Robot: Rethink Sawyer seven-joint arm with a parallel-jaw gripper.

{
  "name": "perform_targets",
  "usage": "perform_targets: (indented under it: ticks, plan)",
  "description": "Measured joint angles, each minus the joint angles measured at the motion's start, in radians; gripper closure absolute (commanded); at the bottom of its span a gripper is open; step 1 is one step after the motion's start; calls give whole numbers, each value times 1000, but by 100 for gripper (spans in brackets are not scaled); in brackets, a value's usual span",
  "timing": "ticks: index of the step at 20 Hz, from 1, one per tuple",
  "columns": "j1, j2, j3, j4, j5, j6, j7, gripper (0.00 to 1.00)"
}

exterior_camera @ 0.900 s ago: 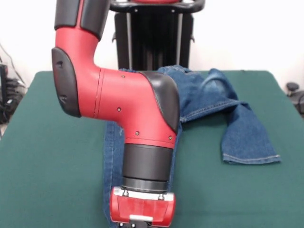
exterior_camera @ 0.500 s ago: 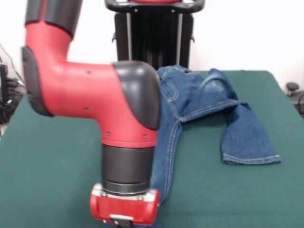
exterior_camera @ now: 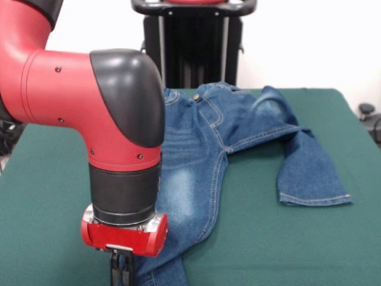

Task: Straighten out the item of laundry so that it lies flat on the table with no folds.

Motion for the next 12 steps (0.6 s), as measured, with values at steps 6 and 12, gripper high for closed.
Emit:
perform_targets:
  ticks: [6,12]
  plan:
    - [4,-6,0,0,0,1,0,100]
    - [6,-10,0,0,-3,1,0,0]
